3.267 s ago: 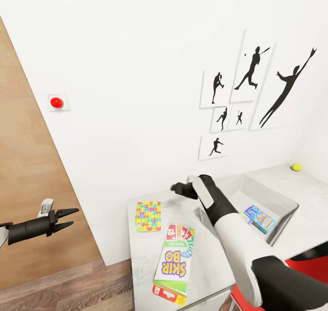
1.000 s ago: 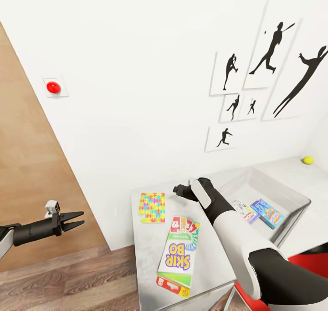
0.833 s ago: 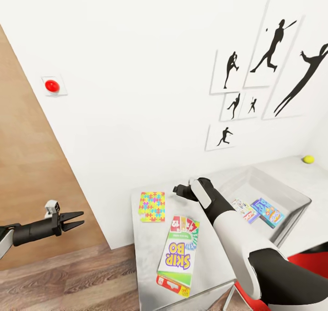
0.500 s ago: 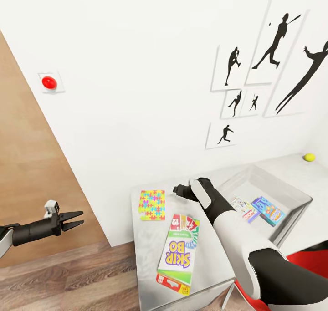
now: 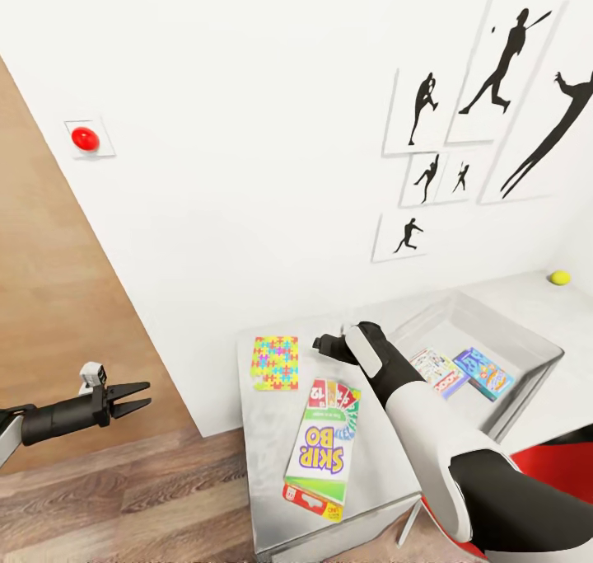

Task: Put all the toys in the child's room - the three board games (two on the bed and one on the table), the two jigsaw puzzles on the table, and the tennis ball on the table - inside the toy box on the table in the child's room.

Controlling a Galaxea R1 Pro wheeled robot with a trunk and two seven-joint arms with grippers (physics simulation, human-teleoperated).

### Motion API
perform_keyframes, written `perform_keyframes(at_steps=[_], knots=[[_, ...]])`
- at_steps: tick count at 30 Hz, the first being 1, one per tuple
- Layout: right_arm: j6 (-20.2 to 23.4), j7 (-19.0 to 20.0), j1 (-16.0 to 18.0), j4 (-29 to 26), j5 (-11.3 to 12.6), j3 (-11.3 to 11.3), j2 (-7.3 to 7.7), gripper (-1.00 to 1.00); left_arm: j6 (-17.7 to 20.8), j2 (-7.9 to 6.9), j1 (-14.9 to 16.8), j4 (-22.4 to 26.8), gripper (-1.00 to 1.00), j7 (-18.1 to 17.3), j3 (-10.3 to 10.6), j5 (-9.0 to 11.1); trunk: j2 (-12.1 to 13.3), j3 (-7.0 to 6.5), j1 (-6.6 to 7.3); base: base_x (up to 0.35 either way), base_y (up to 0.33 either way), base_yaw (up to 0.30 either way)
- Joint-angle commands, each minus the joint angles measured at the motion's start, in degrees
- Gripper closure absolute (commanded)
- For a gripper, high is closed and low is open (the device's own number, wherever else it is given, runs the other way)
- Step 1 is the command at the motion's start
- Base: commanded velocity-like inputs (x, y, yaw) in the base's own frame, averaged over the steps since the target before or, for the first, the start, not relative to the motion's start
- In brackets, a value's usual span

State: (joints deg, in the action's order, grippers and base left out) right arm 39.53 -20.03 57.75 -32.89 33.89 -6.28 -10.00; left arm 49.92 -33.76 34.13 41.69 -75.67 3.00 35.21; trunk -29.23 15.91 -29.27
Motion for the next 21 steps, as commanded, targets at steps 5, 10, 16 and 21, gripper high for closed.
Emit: perform_keyframes(at_steps=[5,10,16,21], knots=[[0.1,-0.5,0.1,-0.1,0.5,-0.1,0.00,-1.00,0.5,-0.15,0.1,0.0,-1.00,-0.1,0.3,0.3,-0.1,0.58,-0.02,-0.006,0.000,0.000],[0.1,-0.5,0.0,-0.1,0.5,-0.1,0.00,-1.00,0.5,-0.23,0.1,0.0,-1.00,-0.1,0.2,0.4,-0.1,1.05,-0.02,-0.001,0.000,0.000],[0.1,-0.5,0.0,-0.1,0.5,-0.1,0.00,-1.00,0.5,-0.25,0.1,0.0,-1.00,-0.1,0.2,0.3,-0.1,1.61,-0.02,0.000,0.000,0.000],[0.1,-0.5,0.1,-0.1,0.5,-0.1,0.00,-1.00,0.5,-0.25,0.1,0.0,-1.00,-0.1,0.2,0.3,-0.1,2.08,-0.02,0.000,0.000,0.000]])
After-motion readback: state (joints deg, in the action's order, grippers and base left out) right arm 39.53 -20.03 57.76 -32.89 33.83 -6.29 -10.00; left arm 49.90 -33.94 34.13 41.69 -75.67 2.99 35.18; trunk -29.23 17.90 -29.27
